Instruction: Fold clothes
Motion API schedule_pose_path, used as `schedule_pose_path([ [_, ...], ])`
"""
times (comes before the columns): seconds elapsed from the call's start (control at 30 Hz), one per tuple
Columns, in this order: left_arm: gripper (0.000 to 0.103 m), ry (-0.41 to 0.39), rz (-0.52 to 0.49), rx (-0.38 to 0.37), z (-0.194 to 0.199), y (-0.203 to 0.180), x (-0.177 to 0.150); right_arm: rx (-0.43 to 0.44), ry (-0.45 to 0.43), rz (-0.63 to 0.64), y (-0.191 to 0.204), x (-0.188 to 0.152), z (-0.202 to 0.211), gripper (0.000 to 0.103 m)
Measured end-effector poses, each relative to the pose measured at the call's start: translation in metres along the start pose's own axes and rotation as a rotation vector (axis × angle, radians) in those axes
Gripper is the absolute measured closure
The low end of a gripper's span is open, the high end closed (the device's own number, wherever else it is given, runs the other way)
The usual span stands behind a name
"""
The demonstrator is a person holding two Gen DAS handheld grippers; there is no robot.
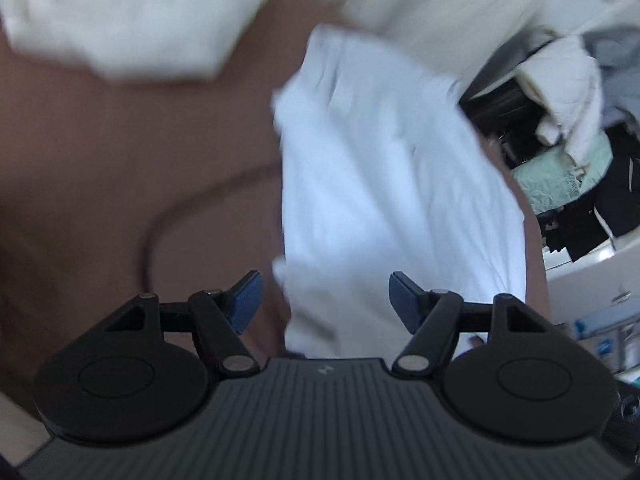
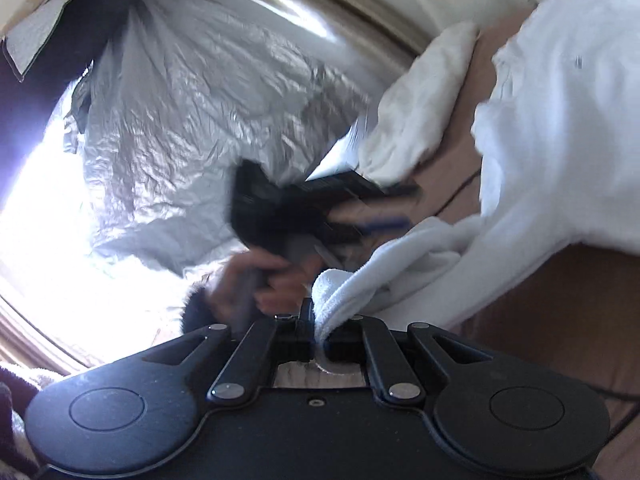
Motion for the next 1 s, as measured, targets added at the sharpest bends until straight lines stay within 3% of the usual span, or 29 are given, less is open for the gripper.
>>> schedule_pose_path([
  [0.23, 0.033, -0.061, 0.072, 0.099, -0.06, 0.017, 0.028, -0.146, -0.121, 0.086, 0.01, 0.009, 0.016, 0.096],
  [0.3, 0.032, -0.037, 0.032, 0.15, -0.076, 0.017, 0.035, -0.192, -0.147, 0.118, 0.012, 0.015, 0.02, 0.096],
  [0.37, 0.031, -0.01, -0.094, 0.181, -0.091, 0.004, 0.037, -0.246, -0.158, 0.169, 0.013, 0.022, 0.023, 0.096],
  [0.4, 0.035, -0.006, -0.188, 0.212, -0.097, -0.005, 0.037, -0.278, -0.16, 0.199, 0.013, 0.025, 0.024, 0.096],
  [0.43, 0.076, -0.014, -0.311, 0.267, -0.1, -0.018, 0.035, -0.31, -0.154, 0.219, 0.012, 0.027, 0.026, 0.096],
  [0.47, 0.101, -0.026, -0.427, 0.323, -0.102, -0.031, 0.031, -0.342, -0.147, 0.238, 0.01, 0.028, 0.028, 0.096],
  [0.53, 0.101, -0.121, -0.555, 0.411, -0.086, -0.055, 0.026, -0.39, -0.132, 0.265, 0.008, 0.031, 0.031, 0.096],
  [0.67, 0.102, -0.412, -0.528, 0.52, 0.006, -0.067, 0.025, -0.39, -0.089, 0.28, 0.007, 0.03, 0.032, 0.096],
  [0.7, 0.103, -0.429, -0.519, 0.573, 0.017, -0.058, 0.026, -0.356, -0.07, 0.262, 0.006, 0.027, 0.033, 0.096],
  [0.77, 0.103, -0.41, -0.525, 0.755, 0.024, -0.031, 0.027, -0.275, -0.018, 0.199, 0.001, 0.019, 0.027, 0.096],
  [0.8, 0.103, -0.364, -0.484, 0.775, 0.021, -0.012, 0.028, -0.257, 0.029, 0.178, -0.005, 0.012, 0.018, 0.096],
  [0.83, 0.103, -0.318, -0.385, 0.724, 0.02, 0.008, 0.029, -0.307, 0.062, 0.188, -0.011, 0.005, 0.009, 0.096],
  [0.9, 0.103, -0.272, -0.168, 0.538, 0.02, 0.037, 0.028, -0.391, 0.119, 0.217, -0.018, -0.006, -0.005, 0.092],
  [0.93, 0.103, -0.271, -0.116, 0.467, 0.021, 0.04, 0.028, -0.424, 0.143, 0.237, -0.019, -0.009, -0.011, 0.092],
  [1.0, 0.102, -0.276, -0.161, 0.458, 0.019, 0.03, 0.027, -0.49, 0.192, 0.276, -0.021, -0.016, -0.022, 0.091],
])
Point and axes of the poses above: each gripper's, at about its wrist camera, not at the fingertips, and z roughly against the way its jaws point, y to its left, x to its top, the point moved 5 cm from there along -z, roughly the way its jaws point, and after that the axes turned 5 degrees about -z, right-handed, at the moved point
